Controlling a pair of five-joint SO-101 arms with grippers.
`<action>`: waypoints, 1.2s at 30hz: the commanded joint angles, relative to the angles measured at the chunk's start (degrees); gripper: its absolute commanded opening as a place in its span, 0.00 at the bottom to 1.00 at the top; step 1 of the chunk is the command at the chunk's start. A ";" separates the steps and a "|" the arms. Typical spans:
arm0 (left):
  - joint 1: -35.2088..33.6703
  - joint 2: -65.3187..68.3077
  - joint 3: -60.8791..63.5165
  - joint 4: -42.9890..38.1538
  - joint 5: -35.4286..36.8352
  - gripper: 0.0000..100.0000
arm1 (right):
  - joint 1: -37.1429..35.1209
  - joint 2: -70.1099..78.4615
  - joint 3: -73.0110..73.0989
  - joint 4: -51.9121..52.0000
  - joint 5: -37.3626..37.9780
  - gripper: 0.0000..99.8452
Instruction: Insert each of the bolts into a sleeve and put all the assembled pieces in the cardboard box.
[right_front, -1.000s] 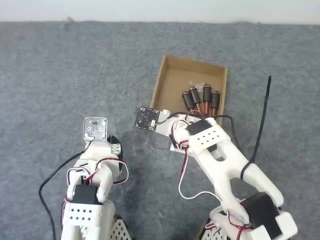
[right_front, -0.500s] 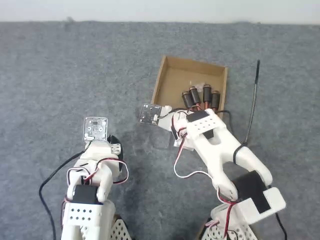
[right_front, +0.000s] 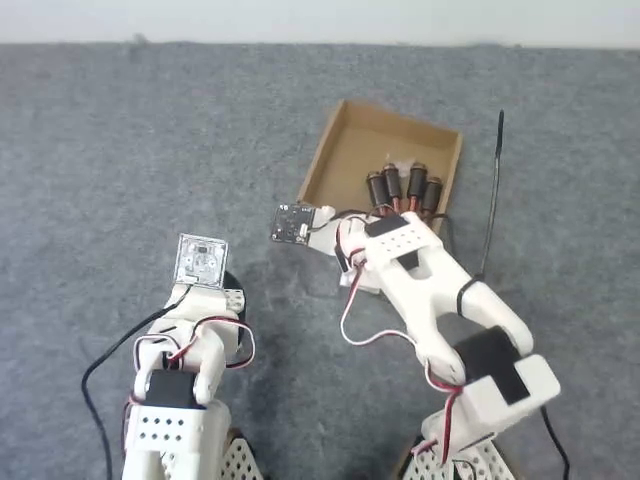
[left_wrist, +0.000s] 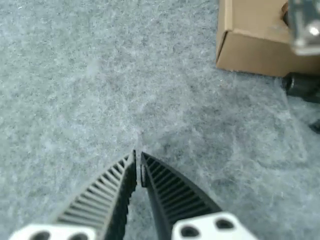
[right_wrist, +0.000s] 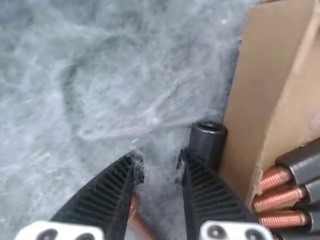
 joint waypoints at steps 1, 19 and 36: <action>0.00 -0.53 -0.31 0.00 -0.53 0.01 | 3.03 2.42 -6.07 -1.63 1.05 0.14; 0.00 -0.53 -0.31 0.00 -0.53 0.01 | 3.21 -3.47 -8.88 5.58 -7.12 0.01; -0.18 -0.53 -0.31 -0.09 -0.53 0.01 | 5.85 1.36 -7.21 -12.79 -21.54 0.01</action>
